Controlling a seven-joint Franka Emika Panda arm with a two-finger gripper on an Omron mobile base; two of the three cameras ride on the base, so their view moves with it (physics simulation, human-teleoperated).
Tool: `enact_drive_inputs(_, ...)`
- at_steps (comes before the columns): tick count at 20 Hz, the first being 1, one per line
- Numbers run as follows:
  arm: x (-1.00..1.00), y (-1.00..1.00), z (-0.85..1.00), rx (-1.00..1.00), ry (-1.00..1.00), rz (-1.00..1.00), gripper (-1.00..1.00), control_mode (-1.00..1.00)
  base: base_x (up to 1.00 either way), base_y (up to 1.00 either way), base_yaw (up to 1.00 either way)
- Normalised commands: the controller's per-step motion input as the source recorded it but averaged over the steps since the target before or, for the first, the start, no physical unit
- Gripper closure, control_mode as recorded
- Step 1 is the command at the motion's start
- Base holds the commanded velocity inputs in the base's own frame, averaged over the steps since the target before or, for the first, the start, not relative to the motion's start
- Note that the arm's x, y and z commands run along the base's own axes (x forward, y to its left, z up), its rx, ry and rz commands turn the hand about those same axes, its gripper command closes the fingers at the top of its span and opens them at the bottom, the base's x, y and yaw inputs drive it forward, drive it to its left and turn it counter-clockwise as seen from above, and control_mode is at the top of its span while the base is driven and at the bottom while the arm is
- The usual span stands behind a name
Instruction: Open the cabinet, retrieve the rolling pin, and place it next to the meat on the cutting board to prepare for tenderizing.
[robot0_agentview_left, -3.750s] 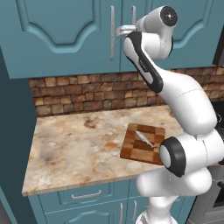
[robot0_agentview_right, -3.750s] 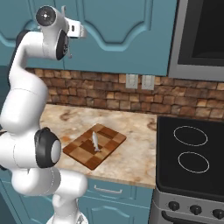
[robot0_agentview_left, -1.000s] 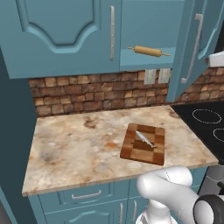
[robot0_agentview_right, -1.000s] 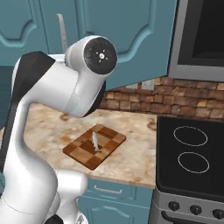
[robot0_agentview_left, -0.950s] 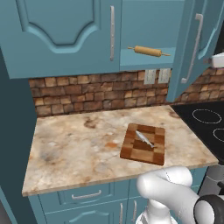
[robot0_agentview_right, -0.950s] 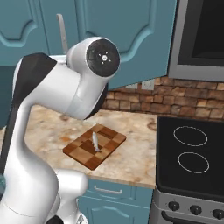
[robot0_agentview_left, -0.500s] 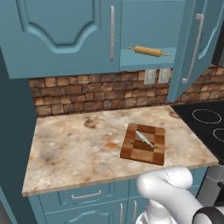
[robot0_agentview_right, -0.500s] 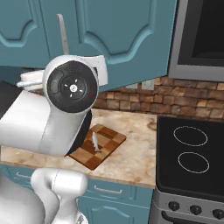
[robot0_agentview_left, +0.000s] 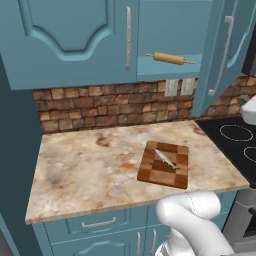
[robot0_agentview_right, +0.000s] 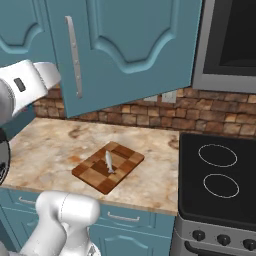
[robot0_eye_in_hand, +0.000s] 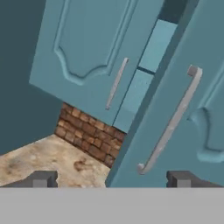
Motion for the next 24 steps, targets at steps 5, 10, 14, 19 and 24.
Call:
enact_drive_inputs(5, 0.00, 0.93, -0.06, -0.27, -0.01, -0.09, -1.00, -1.00, 0.00, 0.00, 0.00)
enact_drive_inputs(10, 0.22, 0.67, -0.10, -0.20, 0.01, -0.11, -1.00, -1.00, 0.00, 0.00, 0.00)
enact_drive_inputs(14, 0.81, 0.12, -0.15, -0.17, 0.05, -0.17, -1.00, -1.00, 0.00, 0.00, 0.00)
enact_drive_inputs(19, 1.00, 0.00, -0.27, -0.12, 0.12, -0.18, -1.00, -1.00, 0.00, 0.00, 0.00)
enact_drive_inputs(24, 0.95, 0.00, -0.34, -0.15, 0.08, -0.15, -1.00, -1.00, 0.00, 0.00, 0.00)
